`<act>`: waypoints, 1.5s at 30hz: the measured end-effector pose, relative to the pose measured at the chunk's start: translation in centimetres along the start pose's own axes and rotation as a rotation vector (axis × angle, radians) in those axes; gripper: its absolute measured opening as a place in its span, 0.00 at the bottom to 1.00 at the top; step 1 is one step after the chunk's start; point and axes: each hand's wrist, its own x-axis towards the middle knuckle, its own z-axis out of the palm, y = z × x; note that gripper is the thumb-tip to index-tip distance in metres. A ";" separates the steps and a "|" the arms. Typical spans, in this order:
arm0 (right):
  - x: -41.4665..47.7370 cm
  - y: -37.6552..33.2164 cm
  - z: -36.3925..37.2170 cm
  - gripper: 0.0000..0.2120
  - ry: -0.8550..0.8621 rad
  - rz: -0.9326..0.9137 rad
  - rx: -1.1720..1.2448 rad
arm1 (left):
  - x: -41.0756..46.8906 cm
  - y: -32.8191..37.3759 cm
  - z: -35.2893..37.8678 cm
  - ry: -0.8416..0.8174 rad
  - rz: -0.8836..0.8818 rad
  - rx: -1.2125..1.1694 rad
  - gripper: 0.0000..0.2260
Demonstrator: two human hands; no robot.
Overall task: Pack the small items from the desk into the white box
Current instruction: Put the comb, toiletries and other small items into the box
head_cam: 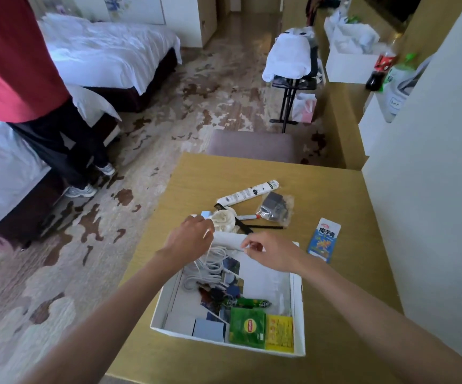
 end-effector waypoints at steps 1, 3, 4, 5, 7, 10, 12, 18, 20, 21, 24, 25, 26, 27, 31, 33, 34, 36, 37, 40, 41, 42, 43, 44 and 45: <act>0.7 0.0 0.0 0.09 0.021 -0.008 0.002 | 0.3 -0.6 0.0 -0.019 -0.024 -0.041 0.10; 2.0 -0.1 0.2 0.09 0.048 -0.005 0.007 | 0.9 -1.7 0.1 -0.044 -0.093 -0.169 0.10; 2.6 -0.1 0.3 0.08 0.056 -0.002 0.009 | 1.1 -2.3 0.2 -0.037 -0.133 -0.239 0.10; 3.4 -0.1 0.3 0.08 0.069 0.004 0.010 | 1.4 -2.9 0.3 -0.015 -0.168 -0.300 0.09; 5.1 -0.3 0.5 0.08 0.101 0.032 0.012 | 2.0 -4.2 0.2 0.064 -0.216 -0.408 0.09; 8.9 -0.9 0.9 0.09 0.154 0.085 -0.005 | 3.3 -6.7 -0.7 0.186 -0.286 -0.572 0.08; 12.0 -0.8 1.2 0.11 0.145 0.111 -0.046 | 4.6 -8.4 -0.8 0.205 -0.322 -0.645 0.08; 18.8 0.8 4.0 0.15 -0.081 0.191 -0.271 | 7.6 -11.5 2.0 -0.094 -0.222 -0.472 0.10; 19.9 1.3 4.7 0.17 -0.107 0.213 -0.351 | 9.4 -12.5 2.6 -0.157 -0.169 -0.440 0.12; 20.1 1.5 4.7 0.18 -0.097 0.208 -0.398 | 10.3 -12.9 3.0 -0.185 -0.150 -0.411 0.13; 19.5 2.1 4.1 0.12 -0.028 0.183 -0.405 | 12.5 -13.5 4.7 -0.281 -0.099 -0.247 0.20; 19.0 2.3 3.7 0.11 -0.008 0.195 -0.356 | 13.0 -13.7 5.3 -0.324 -0.073 -0.191 0.25; 18.3 2.4 3.2 0.11 0.011 0.217 -0.282 | 13.4 -13.9 6.0 -0.364 -0.041 -0.143 0.30; 17.5 2.4 2.5 0.11 0.037 0.250 -0.198 | 13.7 -14.1 6.6 -0.389 -0.003 -0.090 0.34; 14.0 1.8 0.0 0.10 0.248 0.351 0.096 | 14.8 -14.2 8.5 -0.333 0.153 0.133 0.40; 12.0 1.1 -0.6 0.11 0.339 0.363 0.202 | 14.9 -14.1 8.9 -0.285 0.187 0.151 0.39; 10.9 0.7 -0.7 0.10 0.376 0.361 0.237 | 14.8 -14.0 8.8 -0.271 0.196 0.145 0.38; 8.6 -0.1 -0.8 0.05 0.413 0.350 0.249 | 14.2 -14.0 8.0 -0.237 0.191 0.097 0.36; 7.3 -0.4 -0.8 0.03 0.408 0.348 0.244 | 13.8 -13.9 7.3 -0.199 0.171 0.039 0.34; 3.4 -0.3 -0.5 0.05 0.368 0.347 0.191 | 12.5 -12.2 4.4 -0.029 0.104 -0.251 0.32; 2.1 0.0 -0.3 0.07 0.346 0.361 0.153 | 11.9 -11.4 3.4 0.005 0.099 -0.335 0.31; 1.1 0.3 -0.2 0.08 0.317 0.377 0.102 | 11.3 -10.5 2.5 0.019 0.101 -0.395 0.31; 0.2 0.6 -0.1 0.08 0.281 0.385 0.033 | 10.6 -9.6 1.7 0.020 0.108 -0.438 0.31; -0.5 0.8 0.1 0.06 0.244 0.382 -0.046 | 9.8 -8.7 1.1 0.020 0.114 -0.471 0.32; -0.9 1.0 0.2 0.05 0.205 0.369 -0.123 | 9.0 -7.8 0.6 0.022 0.118 -0.502 0.32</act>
